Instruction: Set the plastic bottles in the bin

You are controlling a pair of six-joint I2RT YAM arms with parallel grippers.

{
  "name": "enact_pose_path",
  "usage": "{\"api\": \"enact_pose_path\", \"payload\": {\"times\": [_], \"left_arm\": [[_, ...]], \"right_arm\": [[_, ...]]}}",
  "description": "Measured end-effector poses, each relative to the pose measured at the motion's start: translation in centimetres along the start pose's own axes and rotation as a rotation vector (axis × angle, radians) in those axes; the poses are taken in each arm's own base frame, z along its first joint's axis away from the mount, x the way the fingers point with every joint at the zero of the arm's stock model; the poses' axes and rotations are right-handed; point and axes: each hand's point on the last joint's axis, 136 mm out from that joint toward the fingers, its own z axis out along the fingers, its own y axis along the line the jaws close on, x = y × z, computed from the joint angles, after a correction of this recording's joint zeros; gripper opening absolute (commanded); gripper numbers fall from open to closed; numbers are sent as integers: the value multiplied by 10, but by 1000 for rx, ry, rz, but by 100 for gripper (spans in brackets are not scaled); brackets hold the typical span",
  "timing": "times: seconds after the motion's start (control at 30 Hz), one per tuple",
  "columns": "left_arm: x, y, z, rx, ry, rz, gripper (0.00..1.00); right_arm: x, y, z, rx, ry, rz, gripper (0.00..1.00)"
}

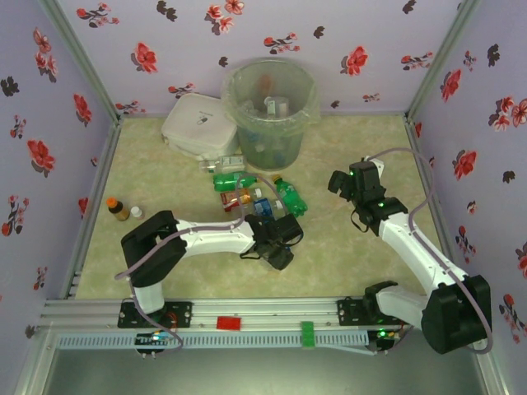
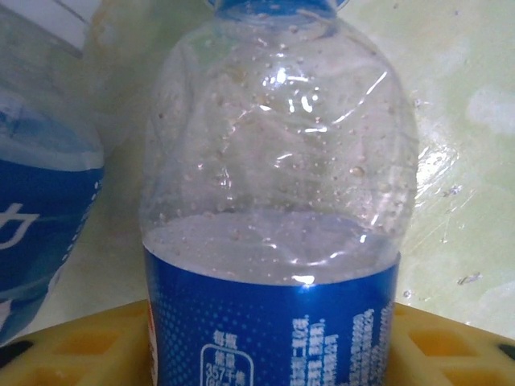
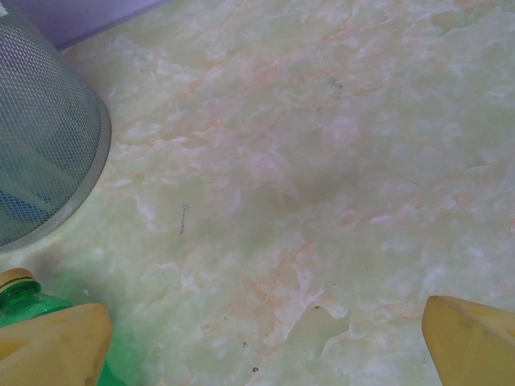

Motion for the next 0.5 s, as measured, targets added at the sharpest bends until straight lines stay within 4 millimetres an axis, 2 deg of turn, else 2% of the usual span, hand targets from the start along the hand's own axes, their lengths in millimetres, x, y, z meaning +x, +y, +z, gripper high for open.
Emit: {"api": "enact_pose_path", "payload": {"times": [0.1,0.2,0.27,0.4,0.5], "left_arm": [[-2,0,-5,9,-24,1,52],[-5,0,-19,28,-74,1,51],[-11,-1,-35,48,-131,1,50],[-31,-1,-77,102,-291,-20,50],[-49,7,-109,133,-419,-57,50]], "right_arm": [[0,0,0,0,0,0,99],[0,1,0,-4,3,0,100],[1,2,0,-11,6,1,100],[3,6,3,-30,16,4,100],[5,12,6,-57,30,10,100]]}}
